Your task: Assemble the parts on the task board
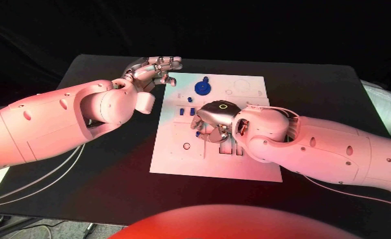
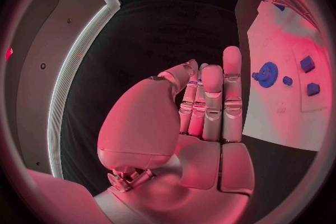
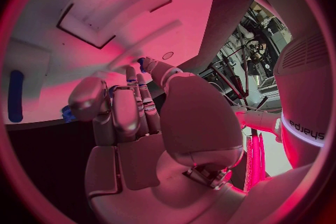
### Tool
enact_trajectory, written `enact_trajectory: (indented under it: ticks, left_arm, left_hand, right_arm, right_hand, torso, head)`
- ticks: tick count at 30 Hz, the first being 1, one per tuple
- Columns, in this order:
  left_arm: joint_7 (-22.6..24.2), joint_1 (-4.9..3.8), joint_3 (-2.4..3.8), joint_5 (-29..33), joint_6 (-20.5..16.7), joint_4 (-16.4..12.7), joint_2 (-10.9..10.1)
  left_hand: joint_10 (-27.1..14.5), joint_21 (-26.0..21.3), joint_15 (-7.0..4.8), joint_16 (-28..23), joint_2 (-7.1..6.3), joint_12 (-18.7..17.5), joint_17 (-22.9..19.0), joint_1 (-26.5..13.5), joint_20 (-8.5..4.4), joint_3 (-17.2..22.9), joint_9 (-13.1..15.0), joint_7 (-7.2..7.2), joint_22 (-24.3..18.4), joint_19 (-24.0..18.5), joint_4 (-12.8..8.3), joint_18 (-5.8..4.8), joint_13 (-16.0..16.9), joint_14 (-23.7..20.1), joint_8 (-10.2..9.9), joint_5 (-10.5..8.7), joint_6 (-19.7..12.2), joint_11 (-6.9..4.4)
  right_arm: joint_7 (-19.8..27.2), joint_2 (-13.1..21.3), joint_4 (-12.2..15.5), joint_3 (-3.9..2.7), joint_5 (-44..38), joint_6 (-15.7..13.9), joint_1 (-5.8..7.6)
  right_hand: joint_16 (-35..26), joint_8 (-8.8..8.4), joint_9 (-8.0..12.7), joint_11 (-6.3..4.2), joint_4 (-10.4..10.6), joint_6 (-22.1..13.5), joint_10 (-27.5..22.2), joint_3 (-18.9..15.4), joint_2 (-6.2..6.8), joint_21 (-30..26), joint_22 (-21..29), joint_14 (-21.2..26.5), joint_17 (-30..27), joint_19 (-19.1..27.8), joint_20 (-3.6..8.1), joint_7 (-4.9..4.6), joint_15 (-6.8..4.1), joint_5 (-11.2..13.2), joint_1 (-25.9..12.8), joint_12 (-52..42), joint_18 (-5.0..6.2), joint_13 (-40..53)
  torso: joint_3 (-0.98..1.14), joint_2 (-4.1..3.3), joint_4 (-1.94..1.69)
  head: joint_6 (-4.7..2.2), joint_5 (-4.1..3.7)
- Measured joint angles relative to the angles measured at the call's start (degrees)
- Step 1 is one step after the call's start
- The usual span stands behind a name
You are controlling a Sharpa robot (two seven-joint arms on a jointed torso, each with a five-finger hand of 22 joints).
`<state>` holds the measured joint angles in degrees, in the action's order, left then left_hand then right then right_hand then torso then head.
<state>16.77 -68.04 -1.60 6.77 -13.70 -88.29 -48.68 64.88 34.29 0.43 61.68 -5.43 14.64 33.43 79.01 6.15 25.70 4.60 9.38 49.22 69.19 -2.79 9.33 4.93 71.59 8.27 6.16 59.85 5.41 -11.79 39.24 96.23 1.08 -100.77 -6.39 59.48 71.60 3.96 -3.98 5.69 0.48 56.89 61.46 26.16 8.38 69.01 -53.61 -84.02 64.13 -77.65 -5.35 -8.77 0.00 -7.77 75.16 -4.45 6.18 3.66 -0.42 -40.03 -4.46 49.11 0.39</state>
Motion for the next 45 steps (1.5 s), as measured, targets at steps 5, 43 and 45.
enact_trajectory:
  ticks: [5,43,45]
  left_arm:
    - [-0.15,0.00,0.00,-0.04,0.17,0.03,-0.05]
    - [-0.73,0.02,-0.03,-1.33,1.24,0.17,0.03]
    - [-0.73,0.02,-0.03,-1.45,1.28,0.17,0.03]
  left_hand:
    - [0.00,0.00,0.00,0.00,0.00,0.00,0.00,0.00,0.00,0.00,0.00,0.00,0.00,0.00,0.00,0.00,0.00,0.00,0.00,0.00,0.00,0.00]
    - [-0.39,-0.22,0.02,0.00,0.15,0.23,-0.22,0.15,0.00,-0.16,-0.10,0.00,0.00,0.00,-0.16,0.00,0.00,0.02,0.00,0.00,0.00,-0.01]
    - [-0.39,-0.23,0.02,0.00,0.15,0.23,-0.22,0.15,0.00,-0.16,-0.10,0.00,0.00,0.00,-0.16,0.01,0.00,0.02,0.00,0.00,0.00,-0.01]
  right_arm:
    - [0.00,1.35,0.81,0.03,0.13,-0.23,-0.03]
    - [-6.50,16.56,5.55,-0.68,0.26,0.68,5.88]
    - [-6.57,16.39,5.42,-0.63,0.25,1.13,5.85]
  right_hand:
    - [0.00,0.00,0.00,0.11,0.00,0.42,-0.11,0.00,0.00,0.00,0.00,0.00,-0.23,0.00,0.00,-0.03,0.00,0.00,0.00,-0.18,0.00,0.09]
    - [-0.71,0.00,0.05,-1.12,1.34,1.39,-5.01,-6.41,0.83,-0.71,0.76,-0.01,-1.87,0.11,0.12,1.79,-0.84,1.37,1.81,-0.84,0.00,0.03]
    - [-1.09,0.00,0.05,-1.07,1.49,1.45,-4.51,-6.56,0.35,-0.71,0.59,-0.01,-2.23,0.11,0.12,1.85,-0.84,1.37,2.28,-1.56,0.00,0.13]
  torso:
    - [0.01,0.00,-0.01]
    - [0.01,0.00,0.09]
    - [0.01,0.00,0.07]
  head:
    - [-0.05,-0.04]
    - [-2.21,-2.36]
    - [-2.20,-2.41]
